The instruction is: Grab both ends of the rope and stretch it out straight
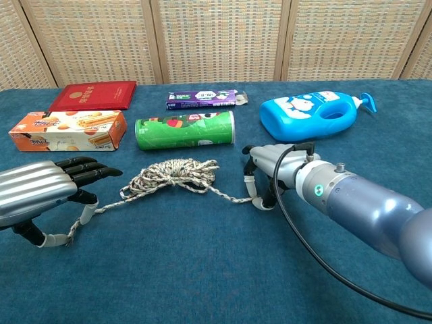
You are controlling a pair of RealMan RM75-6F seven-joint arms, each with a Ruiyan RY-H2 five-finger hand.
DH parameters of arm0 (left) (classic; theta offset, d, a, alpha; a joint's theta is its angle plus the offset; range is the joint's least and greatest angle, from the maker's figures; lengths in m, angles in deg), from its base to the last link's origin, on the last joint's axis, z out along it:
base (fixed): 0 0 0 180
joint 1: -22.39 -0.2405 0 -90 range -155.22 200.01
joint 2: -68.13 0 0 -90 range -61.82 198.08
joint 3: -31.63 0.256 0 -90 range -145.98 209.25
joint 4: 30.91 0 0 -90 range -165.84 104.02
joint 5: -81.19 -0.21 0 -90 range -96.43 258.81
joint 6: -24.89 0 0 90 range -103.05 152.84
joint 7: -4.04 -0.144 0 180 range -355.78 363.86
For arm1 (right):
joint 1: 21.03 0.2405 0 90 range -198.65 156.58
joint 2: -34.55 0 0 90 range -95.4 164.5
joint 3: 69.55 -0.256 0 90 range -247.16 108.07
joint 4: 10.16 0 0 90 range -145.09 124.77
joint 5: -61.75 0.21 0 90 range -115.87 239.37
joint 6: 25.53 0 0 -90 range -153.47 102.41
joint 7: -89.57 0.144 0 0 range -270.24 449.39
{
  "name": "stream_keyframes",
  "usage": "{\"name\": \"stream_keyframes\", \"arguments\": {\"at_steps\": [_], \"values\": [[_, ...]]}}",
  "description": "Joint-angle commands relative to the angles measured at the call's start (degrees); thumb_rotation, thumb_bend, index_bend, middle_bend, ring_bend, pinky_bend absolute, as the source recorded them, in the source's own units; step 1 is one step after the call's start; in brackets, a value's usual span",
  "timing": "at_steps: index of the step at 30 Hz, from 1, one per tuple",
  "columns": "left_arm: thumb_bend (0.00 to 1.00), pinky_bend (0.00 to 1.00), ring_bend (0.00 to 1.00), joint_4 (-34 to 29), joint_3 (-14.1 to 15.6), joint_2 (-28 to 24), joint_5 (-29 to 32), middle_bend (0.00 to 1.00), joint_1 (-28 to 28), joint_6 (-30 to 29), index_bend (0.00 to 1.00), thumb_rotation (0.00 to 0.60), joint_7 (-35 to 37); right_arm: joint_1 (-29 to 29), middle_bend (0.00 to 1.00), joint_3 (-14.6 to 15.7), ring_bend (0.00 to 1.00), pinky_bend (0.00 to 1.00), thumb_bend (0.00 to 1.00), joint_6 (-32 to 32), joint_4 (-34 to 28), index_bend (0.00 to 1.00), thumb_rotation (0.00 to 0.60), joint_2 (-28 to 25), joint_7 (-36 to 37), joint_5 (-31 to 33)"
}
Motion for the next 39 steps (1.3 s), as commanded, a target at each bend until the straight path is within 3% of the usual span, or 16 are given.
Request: {"name": "stream_keyframes", "arguments": {"at_steps": [1, 39], "values": [[0.27, 0.0, 0.0, -0.7, 0.1, -0.1, 0.4, 0.0, 0.3, 0.7, 0.53, 0.6, -0.6, 0.0, 0.0, 0.0, 0.0, 0.0, 0.43, 0.2, 0.2, 0.68, 0.6, 0.1, 0.3, -0.1], [0.38, 0.0, 0.0, -6.1, 0.5, -1.5, 4.5, 0.0, 2.1, 4.5, 0.61, 0.6, -5.8, -0.4, 0.0, 0.0, 0.0, 0.0, 0.43, 0.4, 0.4, 0.68, 0.6, -0.3, 1.3, -0.5]]}}
